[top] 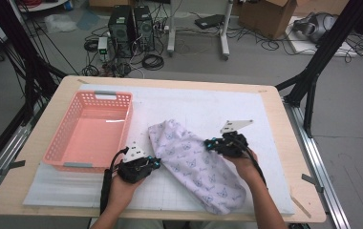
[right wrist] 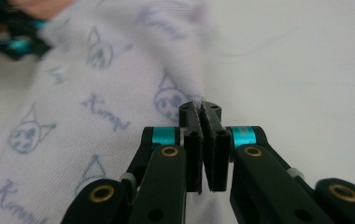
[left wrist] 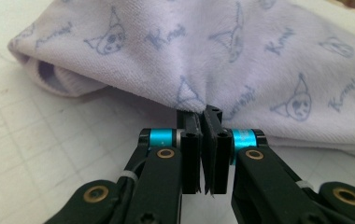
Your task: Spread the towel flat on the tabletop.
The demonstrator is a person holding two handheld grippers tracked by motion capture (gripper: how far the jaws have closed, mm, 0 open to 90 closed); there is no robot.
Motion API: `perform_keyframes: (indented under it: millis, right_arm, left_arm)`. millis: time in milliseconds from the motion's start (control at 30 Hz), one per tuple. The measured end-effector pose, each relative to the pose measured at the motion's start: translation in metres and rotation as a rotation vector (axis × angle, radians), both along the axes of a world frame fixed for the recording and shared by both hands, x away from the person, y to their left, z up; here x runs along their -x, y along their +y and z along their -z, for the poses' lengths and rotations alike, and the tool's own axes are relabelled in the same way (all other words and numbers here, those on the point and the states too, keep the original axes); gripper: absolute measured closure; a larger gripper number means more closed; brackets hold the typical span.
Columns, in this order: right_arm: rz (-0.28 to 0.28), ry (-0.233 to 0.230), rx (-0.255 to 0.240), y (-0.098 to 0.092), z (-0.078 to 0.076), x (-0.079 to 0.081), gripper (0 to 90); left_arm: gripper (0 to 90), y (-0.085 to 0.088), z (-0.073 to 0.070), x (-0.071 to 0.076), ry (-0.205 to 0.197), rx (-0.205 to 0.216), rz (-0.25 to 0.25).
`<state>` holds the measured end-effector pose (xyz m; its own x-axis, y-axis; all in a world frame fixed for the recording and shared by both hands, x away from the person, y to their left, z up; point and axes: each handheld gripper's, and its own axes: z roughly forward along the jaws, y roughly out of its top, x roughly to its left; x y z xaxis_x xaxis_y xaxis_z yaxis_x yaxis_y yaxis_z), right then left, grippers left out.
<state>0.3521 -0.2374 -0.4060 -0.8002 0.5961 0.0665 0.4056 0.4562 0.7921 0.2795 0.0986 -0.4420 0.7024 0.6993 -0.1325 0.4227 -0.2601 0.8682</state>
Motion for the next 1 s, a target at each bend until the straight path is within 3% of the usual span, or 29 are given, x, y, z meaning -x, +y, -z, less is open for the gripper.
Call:
perform_keyframes:
  millis: [33,67,167,233,300,400,467,533,600,700,767,867,1000]
  right_arm:
    - [0.042,-0.039,0.019,-0.006,-0.006,0.002,87.8]
    - [0.091,-0.083,0.039,-0.012,-0.013,0.007,87.8]
    - [0.183,-0.176,0.111,-0.018,-0.025,0.016,87.7]
    - [0.263,-0.236,0.165,-0.023,-0.031,0.019,87.7]
    - [0.358,-0.257,0.194,-0.034,-0.033,0.021,87.6]
    - [0.496,-0.280,0.267,-0.054,-0.028,0.023,87.6]
    - [0.555,-0.263,0.304,-0.065,-0.020,0.023,87.0]
    - [0.518,-0.184,0.287,-0.071,-0.010,0.021,85.2]
    - [0.494,-0.201,0.247,-0.073,-0.005,0.026,79.7]
    - [0.513,-0.203,0.170,-0.080,-0.006,0.032,70.6]
    - [0.540,-0.213,0.107,-0.087,-0.008,0.038,66.8]
    - [0.549,-0.219,0.072,-0.094,-0.010,0.045,66.6]
    - [0.541,-0.206,0.066,-0.100,-0.004,0.052,66.6]
  left_arm:
    - [86.5,0.000,0.000,0.000,0.000,0.000,0.000]
    - [86.5,-0.013,0.000,-0.002,-0.028,-0.009,0.020]
    - [85.1,-0.032,-0.001,-0.011,-0.038,0.051,-0.010]
    - [69.7,-0.039,-0.002,-0.020,-0.011,0.130,-0.057]
    - [57.9,-0.042,-0.002,-0.025,0.019,0.188,-0.078]
    - [52.1,-0.044,0.000,-0.027,0.021,0.177,-0.075]
    - [50.4,-0.044,0.001,-0.028,0.027,0.165,-0.074]
    - [49.7,-0.044,0.003,-0.031,0.035,0.157,-0.076]
    - [49.0,-0.047,0.003,-0.035,0.048,0.148,-0.068]
    - [48.9,-0.053,0.001,-0.040,0.046,0.147,-0.052]
    - [48.7,-0.060,-0.003,-0.047,0.064,0.125,-0.016]
    - [49.8,-0.076,-0.008,-0.054,0.072,0.112,0.037]
    - [50.2,-0.103,-0.010,-0.064,0.078,0.047,0.117]
